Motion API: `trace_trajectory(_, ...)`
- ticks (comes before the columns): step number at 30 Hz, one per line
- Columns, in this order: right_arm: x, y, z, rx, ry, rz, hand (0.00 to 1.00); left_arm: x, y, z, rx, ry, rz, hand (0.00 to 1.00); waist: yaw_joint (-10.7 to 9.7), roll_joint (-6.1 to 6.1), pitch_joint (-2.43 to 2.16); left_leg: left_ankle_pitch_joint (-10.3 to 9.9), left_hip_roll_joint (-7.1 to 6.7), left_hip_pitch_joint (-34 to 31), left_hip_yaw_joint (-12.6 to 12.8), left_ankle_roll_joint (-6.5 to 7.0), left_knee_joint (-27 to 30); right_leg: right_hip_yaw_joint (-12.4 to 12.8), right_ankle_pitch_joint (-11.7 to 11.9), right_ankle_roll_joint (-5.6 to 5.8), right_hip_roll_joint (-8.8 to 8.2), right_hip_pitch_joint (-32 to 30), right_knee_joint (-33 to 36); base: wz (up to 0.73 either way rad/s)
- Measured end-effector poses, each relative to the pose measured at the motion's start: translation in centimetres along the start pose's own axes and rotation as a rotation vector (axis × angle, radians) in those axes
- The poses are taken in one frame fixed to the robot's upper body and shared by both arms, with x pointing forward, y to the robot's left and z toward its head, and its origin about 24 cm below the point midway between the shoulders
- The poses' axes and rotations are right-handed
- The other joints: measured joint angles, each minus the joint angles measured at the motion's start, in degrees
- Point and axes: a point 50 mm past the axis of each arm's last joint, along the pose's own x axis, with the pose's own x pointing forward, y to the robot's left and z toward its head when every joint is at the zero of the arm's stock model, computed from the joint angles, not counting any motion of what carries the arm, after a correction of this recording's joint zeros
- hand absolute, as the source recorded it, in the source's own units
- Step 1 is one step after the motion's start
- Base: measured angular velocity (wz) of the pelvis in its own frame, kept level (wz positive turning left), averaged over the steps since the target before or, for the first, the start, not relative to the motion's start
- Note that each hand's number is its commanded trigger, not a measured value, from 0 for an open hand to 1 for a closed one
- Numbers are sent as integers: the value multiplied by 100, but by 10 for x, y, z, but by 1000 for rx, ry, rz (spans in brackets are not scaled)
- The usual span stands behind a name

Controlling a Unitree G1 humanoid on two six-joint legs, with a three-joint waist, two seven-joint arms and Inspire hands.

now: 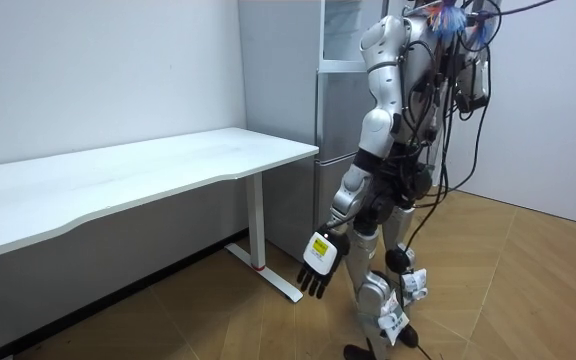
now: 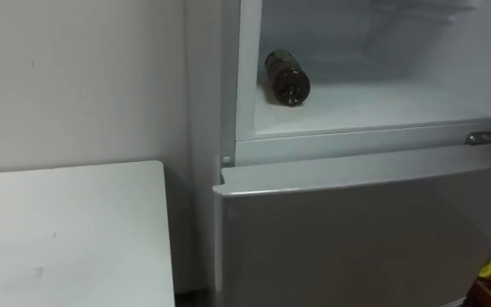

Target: Put the bottle in the upper fridge

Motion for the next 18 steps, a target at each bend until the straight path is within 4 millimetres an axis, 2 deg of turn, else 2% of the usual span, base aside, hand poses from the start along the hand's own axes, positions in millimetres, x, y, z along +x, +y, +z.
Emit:
trace_trajectory(5,-2,4,9,-10,-65,22,0,1,-1,1,3,1,-4,0,-7,-23,10,-1,-9,-20,-15,1,18,-8,-3,7,-15,-2,-6,0)
trace_trajectory(10,-5,12,24,49,-119,63,0,1,-2,3,4,-4,-5,0,-10,-102,42,-2,1,-44,-19,0,36,-4,-3,5,-7,-8,-26,0)
trace_trajectory(15,-9,20,40,95,-199,100,0,3,-7,10,19,-22,-16,0,21,-88,50,-6,-1,-58,-5,2,33,-4,0,6,-5,-10,-51,0)
trace_trajectory(18,-11,20,45,89,-245,102,0,3,-7,12,18,-26,-17,0,109,-53,35,-6,1,-43,-2,2,33,7,2,2,-2,0,-39,-1)
